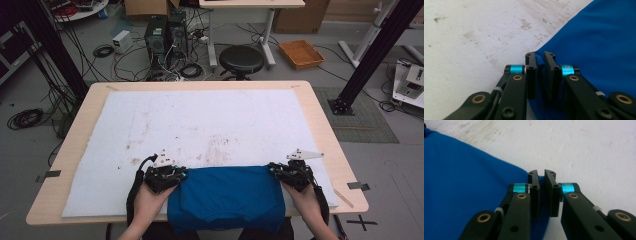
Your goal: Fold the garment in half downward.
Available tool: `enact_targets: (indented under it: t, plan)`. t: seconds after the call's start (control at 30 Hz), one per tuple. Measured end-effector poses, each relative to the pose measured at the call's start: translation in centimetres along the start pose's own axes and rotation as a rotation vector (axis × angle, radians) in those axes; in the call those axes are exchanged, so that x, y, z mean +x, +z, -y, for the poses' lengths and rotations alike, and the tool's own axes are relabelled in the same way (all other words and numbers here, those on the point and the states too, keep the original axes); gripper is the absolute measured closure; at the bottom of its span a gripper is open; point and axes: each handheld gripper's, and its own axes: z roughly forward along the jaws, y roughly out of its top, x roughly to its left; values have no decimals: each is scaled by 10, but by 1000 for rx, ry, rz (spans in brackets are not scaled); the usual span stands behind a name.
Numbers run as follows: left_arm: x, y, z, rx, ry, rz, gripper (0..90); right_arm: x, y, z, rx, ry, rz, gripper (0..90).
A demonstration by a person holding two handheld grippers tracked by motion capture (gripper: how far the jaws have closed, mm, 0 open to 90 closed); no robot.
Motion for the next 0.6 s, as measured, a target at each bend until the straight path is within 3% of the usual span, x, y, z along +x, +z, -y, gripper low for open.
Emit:
enact_targets:
  t: [0.07,0.13,0.43,0.6]
  plan:
    - [6,1,-4,-1,2,-13,825,-1,3,-6,-1,-15,13,848]
    - [12,2,-11,-3,29,-41,826,-4,8,-12,-15,-21,22,851]
    - [49,21,-49,0,67,-123,826,-25,41,-55,-34,-18,82,853]
    - [68,35,-67,16,44,-144,825,-37,57,-79,-30,-9,119,852]
